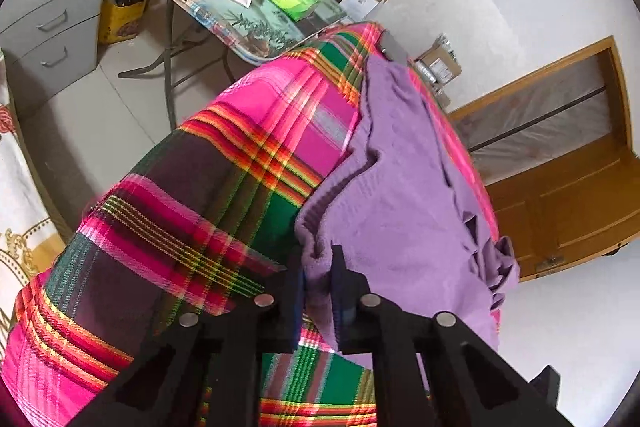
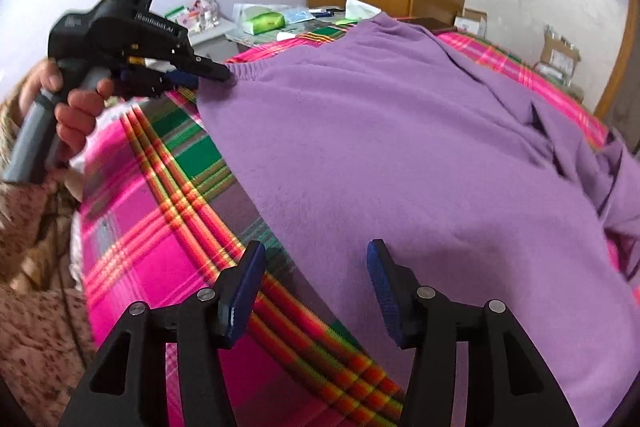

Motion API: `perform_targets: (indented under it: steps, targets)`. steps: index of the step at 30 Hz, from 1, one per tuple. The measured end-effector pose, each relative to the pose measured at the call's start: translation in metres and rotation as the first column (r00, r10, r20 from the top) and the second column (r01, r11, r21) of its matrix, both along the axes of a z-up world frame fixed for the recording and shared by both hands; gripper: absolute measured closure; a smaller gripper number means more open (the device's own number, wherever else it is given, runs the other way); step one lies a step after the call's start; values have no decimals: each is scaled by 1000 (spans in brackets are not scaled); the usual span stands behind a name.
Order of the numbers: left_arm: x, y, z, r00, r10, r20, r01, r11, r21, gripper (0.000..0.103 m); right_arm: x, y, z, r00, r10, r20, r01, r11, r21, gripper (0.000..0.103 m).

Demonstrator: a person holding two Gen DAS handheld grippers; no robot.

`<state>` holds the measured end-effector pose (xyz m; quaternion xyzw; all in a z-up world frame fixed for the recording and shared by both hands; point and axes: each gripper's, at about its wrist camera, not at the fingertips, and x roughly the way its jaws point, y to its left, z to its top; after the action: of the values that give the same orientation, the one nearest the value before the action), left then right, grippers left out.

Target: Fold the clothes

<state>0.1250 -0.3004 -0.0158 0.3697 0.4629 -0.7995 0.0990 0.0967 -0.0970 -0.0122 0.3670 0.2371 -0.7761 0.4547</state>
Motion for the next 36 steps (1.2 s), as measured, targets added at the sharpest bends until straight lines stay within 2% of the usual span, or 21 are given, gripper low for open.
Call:
perform_targets:
  steps: [6,14,20,26,31,36]
  targets:
    - [11,-4,11,995,43,-93,-37,997,65,93,0,-3,-1,1000,-20,-23,20,1000,-2,48]
    - [21,0,28,986,60,-157,-46,995,87,93,12,-13,0,989,-64,-134,69,997,35,49]
    - [31,3,28,984,66,-163,-51,994,95,94,20,-15,-1,970,-88,-228,112,989,96,97]
    - [48,1,24,985,82,-152,-68,993,93,94,35,-2,15,964,-72,-256,92,994,66,99]
    - [62,1,17,988,82,-132,-72,994,82,94,45,7,32,968,-64,-243,73,997,29,99]
    - [78,-7,12,987,107,-123,-96,991,97,94,58,9,34,975,-23,-220,31,999,34,99]
